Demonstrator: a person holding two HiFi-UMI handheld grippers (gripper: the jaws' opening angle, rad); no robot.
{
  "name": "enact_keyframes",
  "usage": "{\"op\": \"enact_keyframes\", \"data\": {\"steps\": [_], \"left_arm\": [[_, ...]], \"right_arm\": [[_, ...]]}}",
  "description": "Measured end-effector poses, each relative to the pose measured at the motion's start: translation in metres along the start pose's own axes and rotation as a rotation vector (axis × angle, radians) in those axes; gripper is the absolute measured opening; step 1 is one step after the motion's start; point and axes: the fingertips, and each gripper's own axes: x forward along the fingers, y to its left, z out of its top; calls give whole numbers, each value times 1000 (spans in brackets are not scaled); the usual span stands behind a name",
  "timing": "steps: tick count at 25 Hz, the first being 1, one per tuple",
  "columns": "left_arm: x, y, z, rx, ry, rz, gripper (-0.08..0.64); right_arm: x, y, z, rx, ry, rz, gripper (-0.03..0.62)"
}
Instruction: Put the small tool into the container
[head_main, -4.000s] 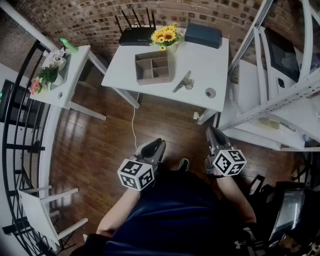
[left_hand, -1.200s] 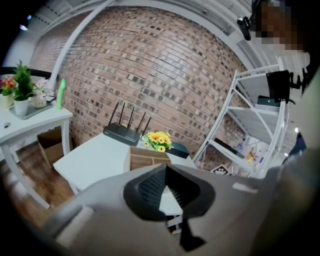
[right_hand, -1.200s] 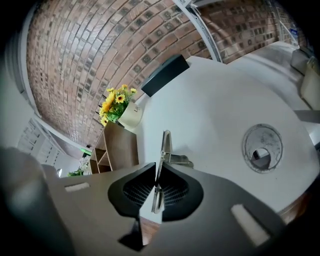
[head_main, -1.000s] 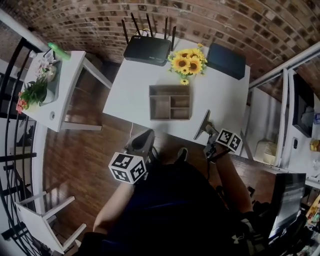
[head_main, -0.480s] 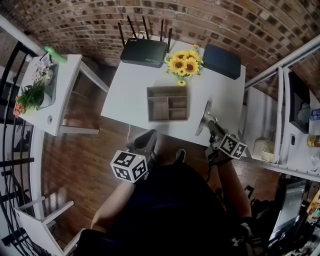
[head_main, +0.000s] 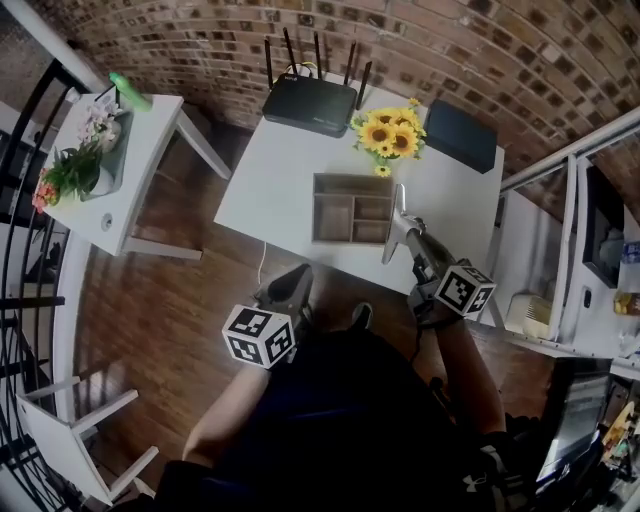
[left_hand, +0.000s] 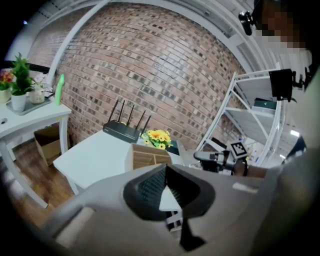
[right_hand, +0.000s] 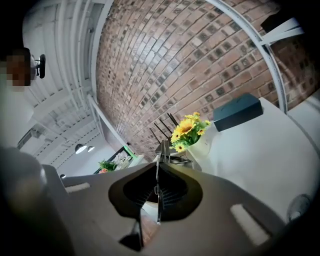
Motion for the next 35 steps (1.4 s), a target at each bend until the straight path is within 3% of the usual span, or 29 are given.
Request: {"op": "enact_keyframes", "data": {"steps": [16,24,35], "left_arm": [[-54,51,3,-59,-73,162,3],[-76,75,1,-80,-79,223,5],[-87,92,3,-74,-40,236,3]], "right_arm": [[77,46,-1,-100,45,88,18],[106,68,-11,-257,33,84,18],[123,70,-47,-458,79,45,18]]}}
